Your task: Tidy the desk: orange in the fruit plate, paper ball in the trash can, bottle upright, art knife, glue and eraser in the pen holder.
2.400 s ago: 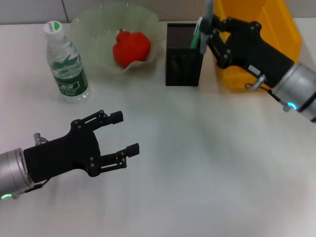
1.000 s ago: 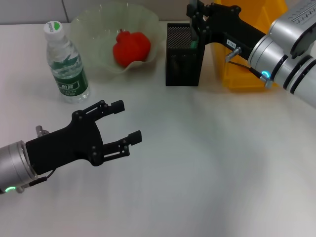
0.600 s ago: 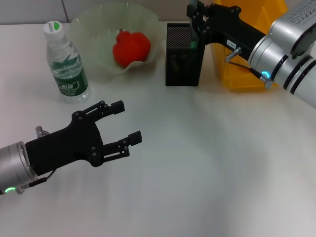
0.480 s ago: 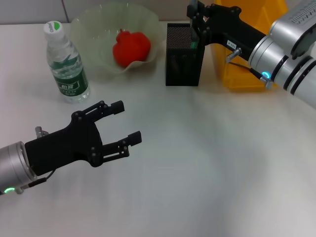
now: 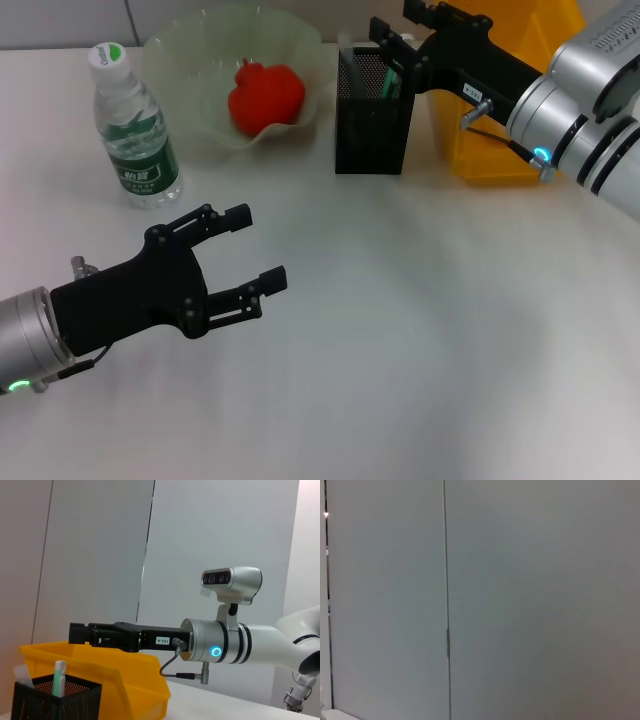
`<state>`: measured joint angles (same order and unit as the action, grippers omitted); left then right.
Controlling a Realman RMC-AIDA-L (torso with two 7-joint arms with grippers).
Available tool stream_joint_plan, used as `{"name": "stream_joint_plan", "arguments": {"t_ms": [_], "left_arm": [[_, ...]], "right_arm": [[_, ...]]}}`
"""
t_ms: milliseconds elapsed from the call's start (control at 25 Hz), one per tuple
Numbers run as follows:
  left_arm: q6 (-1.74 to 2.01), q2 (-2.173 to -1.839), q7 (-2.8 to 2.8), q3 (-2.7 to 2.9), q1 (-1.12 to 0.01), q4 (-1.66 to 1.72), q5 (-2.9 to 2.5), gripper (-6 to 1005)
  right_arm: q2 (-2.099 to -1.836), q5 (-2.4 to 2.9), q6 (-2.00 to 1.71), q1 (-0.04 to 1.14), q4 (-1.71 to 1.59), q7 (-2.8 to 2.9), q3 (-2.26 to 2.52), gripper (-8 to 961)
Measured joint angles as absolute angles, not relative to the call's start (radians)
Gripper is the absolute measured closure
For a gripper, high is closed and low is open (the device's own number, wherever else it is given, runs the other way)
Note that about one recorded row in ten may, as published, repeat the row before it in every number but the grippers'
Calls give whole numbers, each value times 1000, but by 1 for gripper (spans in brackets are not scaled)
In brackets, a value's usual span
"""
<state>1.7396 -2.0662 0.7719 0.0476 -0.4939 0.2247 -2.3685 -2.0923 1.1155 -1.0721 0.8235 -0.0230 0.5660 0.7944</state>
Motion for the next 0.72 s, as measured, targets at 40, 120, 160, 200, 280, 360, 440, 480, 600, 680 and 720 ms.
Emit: {"name": "stream_joint_plan", "arguments": {"t_ms": [40, 120, 160, 200, 280, 360, 440, 480, 600, 680, 720], "left_arm": [[1740, -2066, 772, 48, -494, 224, -2369, 157], [1740, -2066, 772, 48, -494, 224, -2368, 157], [1740, -2066, 772, 48, -494, 224, -2369, 157], [1740, -2066, 772, 48, -494, 224, -2368, 157], [1740, -2066, 772, 48, -495, 224, -2368, 157], [1740, -2066, 773, 48, -496, 224, -2368, 157], [1740, -2066, 774, 48, -497, 224, -2368, 157], [1740, -2066, 774, 48, -497, 224, -2368, 157], [1740, -2066, 773, 48, -497, 224, -2368, 157], [1739, -2066, 772, 48, -498, 224, -2368, 157], [1738, -2066, 772, 48, -499, 224, -2368, 157]], "right_arm": [[-2092, 1115, -1072, 823, -23, 566, 794, 630], [-2092, 1115, -1072, 823, -23, 566, 793, 516], [-2092, 1115, -1072, 823, -24, 566, 791, 437], [-2092, 1114, -1071, 824, -24, 566, 790, 358], [-2092, 1113, -1071, 823, -24, 566, 787, 314], [-2092, 1111, -1072, 821, -25, 566, 786, 271], [-2092, 1111, -1072, 821, -25, 566, 786, 249], [-2092, 1111, -1072, 821, -25, 566, 785, 249], [-2092, 1110, -1083, 816, -25, 566, 784, 249], [-2092, 1108, -1126, 801, -28, 575, 783, 249], [-2092, 1108, -1151, 790, -30, 582, 783, 249]]}}
